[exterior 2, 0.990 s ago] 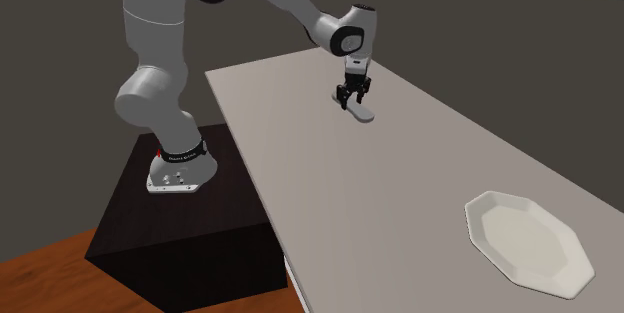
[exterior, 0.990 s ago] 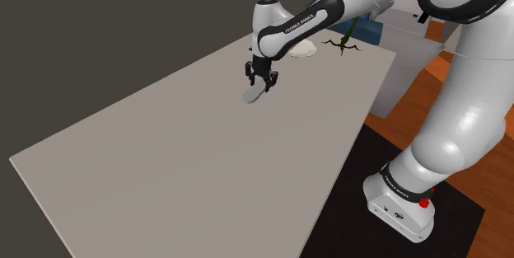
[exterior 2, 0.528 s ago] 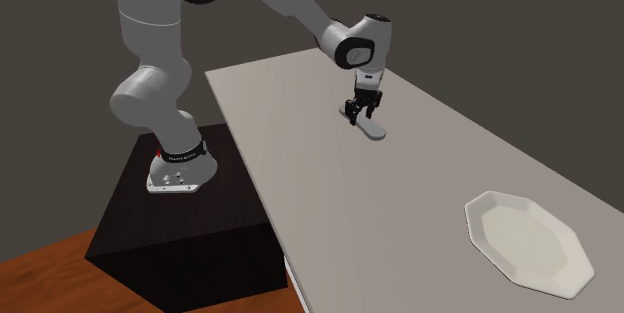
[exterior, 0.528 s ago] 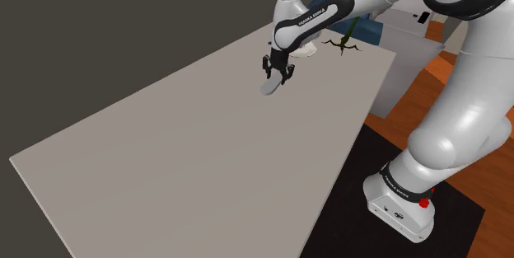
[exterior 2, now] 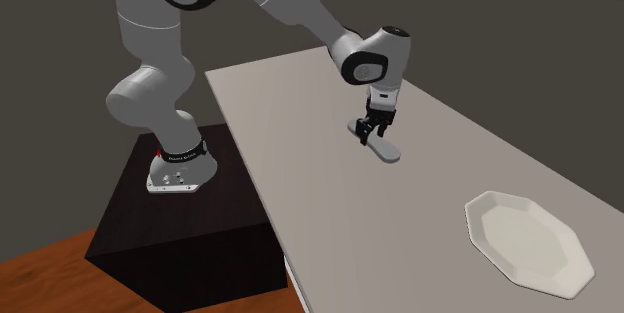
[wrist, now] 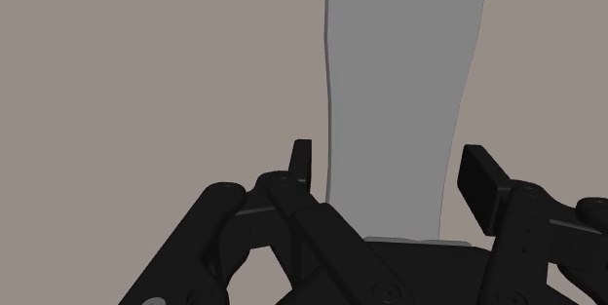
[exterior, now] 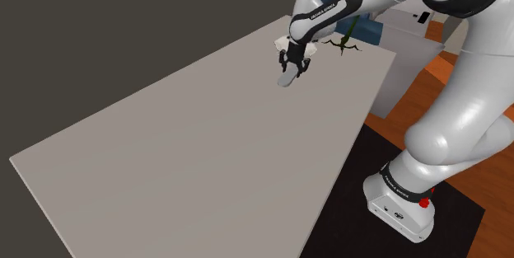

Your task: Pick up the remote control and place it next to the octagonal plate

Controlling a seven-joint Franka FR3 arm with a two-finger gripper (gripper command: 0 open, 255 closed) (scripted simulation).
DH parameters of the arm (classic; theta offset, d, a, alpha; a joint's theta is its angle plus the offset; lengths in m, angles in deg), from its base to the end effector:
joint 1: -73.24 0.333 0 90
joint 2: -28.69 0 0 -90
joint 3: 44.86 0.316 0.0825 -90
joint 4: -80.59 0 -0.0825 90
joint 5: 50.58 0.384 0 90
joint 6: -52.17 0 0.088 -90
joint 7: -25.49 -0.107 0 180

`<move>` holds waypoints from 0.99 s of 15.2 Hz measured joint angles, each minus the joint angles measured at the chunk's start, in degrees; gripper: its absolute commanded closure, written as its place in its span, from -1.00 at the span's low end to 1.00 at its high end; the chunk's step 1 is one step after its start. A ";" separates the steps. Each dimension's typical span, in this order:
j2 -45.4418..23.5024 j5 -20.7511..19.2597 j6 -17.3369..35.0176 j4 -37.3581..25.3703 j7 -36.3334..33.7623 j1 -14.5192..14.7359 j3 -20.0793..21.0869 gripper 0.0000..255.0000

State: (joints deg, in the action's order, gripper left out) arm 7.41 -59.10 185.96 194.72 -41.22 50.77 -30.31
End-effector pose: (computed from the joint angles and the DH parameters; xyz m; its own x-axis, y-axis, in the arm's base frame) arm 0.5987 -0.0910 0.2792 0.3487 -0.9372 0.0081 -0.9371 -0.3485 0.0180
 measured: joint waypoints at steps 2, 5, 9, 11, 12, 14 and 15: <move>-0.50 0.24 -0.48 -1.08 2.68 -1.77 -0.70 1.00; -1.82 0.45 -1.25 -3.32 6.39 -4.16 -1.73 1.00; -3.53 0.82 -2.51 -6.46 11.46 -7.50 -3.04 1.00; -4.94 0.88 -3.25 -8.70 13.50 -8.78 -3.63 1.00; -5.99 0.86 -3.58 -10.12 14.50 -9.38 -3.93 1.00; -8.02 0.96 -4.75 -13.37 17.15 -11.09 -4.63 1.00; -8.89 0.99 -5.32 -14.85 18.04 -11.61 -4.85 1.00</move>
State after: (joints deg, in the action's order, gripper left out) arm -1.48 -58.12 180.64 179.87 -23.19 39.16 -35.16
